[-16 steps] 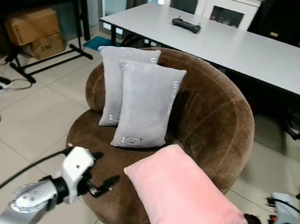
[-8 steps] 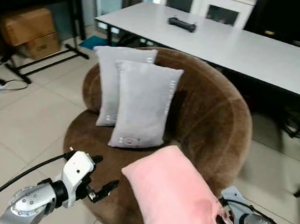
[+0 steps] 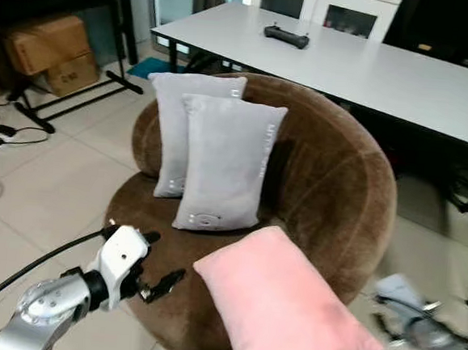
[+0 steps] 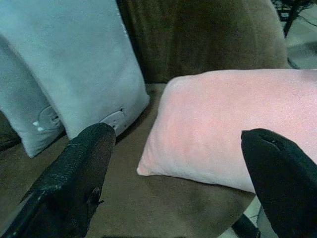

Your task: Move the pillow to the sofa from floor

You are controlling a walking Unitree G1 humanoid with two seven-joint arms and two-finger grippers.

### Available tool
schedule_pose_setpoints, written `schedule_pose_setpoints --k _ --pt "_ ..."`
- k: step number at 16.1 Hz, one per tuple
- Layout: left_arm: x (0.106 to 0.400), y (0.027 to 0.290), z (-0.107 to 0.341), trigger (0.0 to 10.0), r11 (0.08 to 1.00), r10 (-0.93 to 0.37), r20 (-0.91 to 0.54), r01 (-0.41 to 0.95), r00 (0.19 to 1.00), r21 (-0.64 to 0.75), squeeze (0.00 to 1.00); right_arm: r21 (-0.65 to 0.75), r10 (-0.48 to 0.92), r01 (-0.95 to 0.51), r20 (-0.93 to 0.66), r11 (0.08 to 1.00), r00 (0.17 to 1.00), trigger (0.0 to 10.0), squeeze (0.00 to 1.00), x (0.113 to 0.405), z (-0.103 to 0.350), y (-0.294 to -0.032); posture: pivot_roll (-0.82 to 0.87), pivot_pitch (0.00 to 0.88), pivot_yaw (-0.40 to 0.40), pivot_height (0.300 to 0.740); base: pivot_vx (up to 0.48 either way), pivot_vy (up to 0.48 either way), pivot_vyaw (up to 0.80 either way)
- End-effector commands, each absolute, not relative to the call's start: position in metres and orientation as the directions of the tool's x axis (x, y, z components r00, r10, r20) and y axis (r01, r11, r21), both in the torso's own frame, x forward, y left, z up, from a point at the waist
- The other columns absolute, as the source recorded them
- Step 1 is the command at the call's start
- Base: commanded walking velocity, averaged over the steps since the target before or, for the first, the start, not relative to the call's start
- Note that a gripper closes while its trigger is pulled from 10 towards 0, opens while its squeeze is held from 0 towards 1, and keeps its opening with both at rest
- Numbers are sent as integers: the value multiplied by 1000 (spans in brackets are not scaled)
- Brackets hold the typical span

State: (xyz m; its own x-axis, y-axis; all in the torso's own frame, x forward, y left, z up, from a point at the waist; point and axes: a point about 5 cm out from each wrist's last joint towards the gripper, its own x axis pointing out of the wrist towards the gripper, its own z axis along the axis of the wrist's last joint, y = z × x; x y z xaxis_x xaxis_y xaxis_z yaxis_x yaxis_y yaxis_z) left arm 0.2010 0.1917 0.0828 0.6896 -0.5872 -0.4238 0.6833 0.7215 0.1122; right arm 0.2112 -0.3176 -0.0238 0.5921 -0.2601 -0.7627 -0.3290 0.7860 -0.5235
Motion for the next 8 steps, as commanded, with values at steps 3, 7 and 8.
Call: schedule_pose_setpoints --k 3,7,8 --pt "203 189 82 10000 711 -592 -421 691 687 128 765 -572 -286 -504 -795 647 535 10000 0 197 -34 -319 121 0 -44 740 0 0 0" --pt "198 190 81 10000 703 -598 -434 701 673 119 765 -460 -152 -707 -877 538 455 10000 0 181 -60 -280 141 0 -55 740 0 0 0" --pt "195 191 81 10000 703 -597 -438 701 672 117 757 -392 -50 -701 -889 596 455 10000 0 186 -66 -255 149 0 -57 740 0 0 0"
